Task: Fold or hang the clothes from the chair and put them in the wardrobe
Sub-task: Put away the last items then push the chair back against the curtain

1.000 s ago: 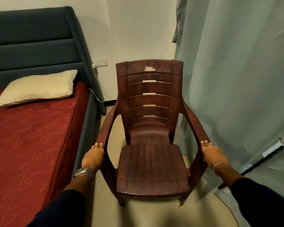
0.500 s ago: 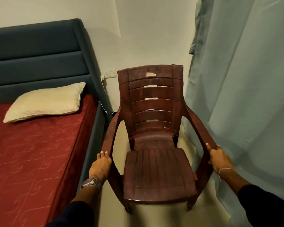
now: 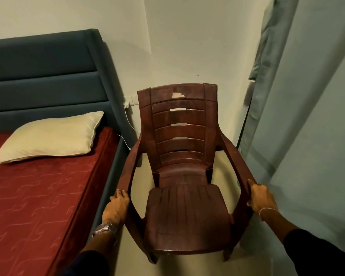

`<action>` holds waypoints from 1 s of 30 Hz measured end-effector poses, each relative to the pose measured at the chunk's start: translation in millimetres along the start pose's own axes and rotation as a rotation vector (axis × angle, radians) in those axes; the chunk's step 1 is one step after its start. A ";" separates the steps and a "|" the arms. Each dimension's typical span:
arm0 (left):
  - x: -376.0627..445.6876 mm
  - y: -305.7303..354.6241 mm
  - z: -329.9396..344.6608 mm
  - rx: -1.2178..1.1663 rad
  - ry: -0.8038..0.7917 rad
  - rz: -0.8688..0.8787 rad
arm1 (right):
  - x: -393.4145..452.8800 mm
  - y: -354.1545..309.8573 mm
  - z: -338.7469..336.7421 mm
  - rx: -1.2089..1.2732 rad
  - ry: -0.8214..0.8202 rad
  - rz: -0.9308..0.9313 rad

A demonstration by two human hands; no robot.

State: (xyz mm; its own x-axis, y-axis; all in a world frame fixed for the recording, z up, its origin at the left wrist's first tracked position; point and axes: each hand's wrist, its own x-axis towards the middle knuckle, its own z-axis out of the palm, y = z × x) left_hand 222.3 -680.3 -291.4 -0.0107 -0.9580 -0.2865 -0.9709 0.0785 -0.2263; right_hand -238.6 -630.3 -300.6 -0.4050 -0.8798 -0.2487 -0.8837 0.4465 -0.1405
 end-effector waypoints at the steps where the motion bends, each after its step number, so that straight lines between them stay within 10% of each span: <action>1: 13.1 1.3 -3.9 -0.004 -0.003 -0.005 | 15.3 -3.7 -3.1 0.002 -0.001 -0.014; 30: 228.2 -12.4 -61.1 -0.087 -0.002 -0.012 | 225.5 -92.0 -32.0 -0.052 0.072 -0.113</action>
State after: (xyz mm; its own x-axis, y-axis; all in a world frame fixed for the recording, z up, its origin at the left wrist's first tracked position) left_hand 217.3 -916.7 -297.1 0.0018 -0.9582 -0.2860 -0.9881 0.0423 -0.1478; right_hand -256.1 -875.0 -313.1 -0.3165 -0.9343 -0.1642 -0.9348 0.3366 -0.1134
